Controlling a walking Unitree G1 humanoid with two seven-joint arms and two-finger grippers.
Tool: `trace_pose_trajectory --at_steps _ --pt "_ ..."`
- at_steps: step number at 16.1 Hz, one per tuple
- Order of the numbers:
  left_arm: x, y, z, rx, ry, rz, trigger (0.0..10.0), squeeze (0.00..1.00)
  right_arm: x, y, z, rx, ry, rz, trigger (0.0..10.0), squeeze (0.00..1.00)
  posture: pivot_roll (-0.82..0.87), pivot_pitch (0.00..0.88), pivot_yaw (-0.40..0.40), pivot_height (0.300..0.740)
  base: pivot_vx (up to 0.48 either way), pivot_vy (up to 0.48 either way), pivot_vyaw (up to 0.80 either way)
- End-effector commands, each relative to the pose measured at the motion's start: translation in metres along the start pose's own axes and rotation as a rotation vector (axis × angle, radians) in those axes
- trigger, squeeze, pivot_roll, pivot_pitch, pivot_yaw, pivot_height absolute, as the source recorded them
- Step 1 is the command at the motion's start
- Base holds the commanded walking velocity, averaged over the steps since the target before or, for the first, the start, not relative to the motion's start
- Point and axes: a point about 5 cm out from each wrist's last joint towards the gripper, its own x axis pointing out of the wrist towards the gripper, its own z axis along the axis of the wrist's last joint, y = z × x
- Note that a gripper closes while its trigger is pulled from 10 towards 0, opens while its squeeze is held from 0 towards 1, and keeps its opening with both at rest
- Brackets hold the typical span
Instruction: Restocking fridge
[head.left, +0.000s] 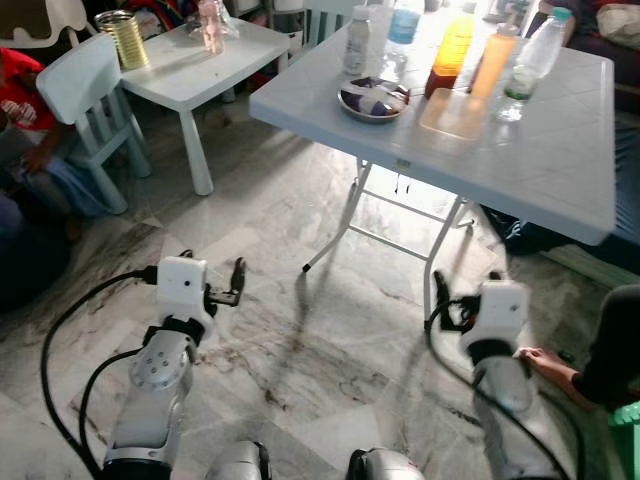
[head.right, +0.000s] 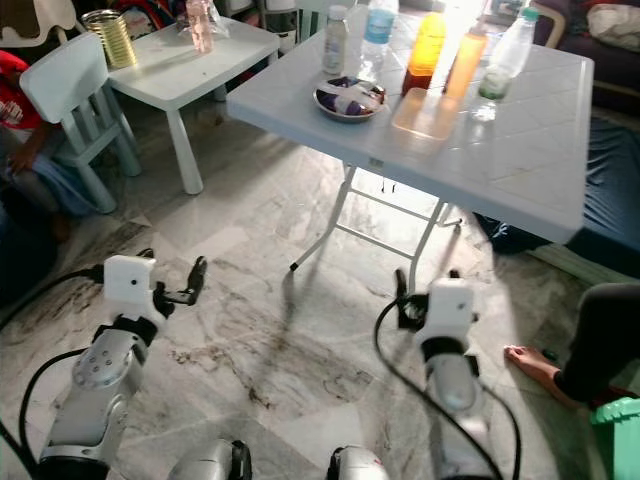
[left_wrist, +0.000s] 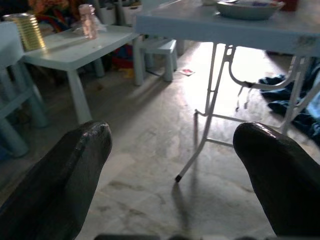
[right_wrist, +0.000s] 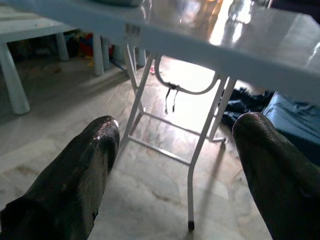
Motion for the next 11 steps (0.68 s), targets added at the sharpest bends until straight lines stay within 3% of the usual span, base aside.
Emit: trace_pose_trajectory --at_steps 1,6,10,11 --pt "0.002 -0.002 0.005 0.006 -0.014 -0.018 10.0 0.00 0.000 -0.001 0.006 0.003 -0.019 -0.008 10.0 0.00 0.01 0.083 -0.008 0.740 0.000 0.000 0.00" --pt "0.002 -0.005 0.005 -0.013 -0.011 -0.017 10.0 0.00 -0.012 -0.011 0.008 0.022 0.011 0.010 10.0 0.00 0.02 0.067 -0.008 0.740 0.000 0.000 0.00" --pt "0.006 -0.005 0.007 -0.014 -0.023 0.014 10.0 0.00 -0.005 -0.018 0.036 -0.027 -0.031 0.095 10.0 0.00 0.01 0.066 -0.009 0.740 0.000 0.000 0.00" --pt "0.009 -0.008 0.008 0.021 -0.030 -0.028 10.0 0.00 -0.002 -0.016 0.044 -0.064 -0.050 0.129 10.0 0.00 0.01 0.065 -0.012 0.740 0.240 0.000 0.00"
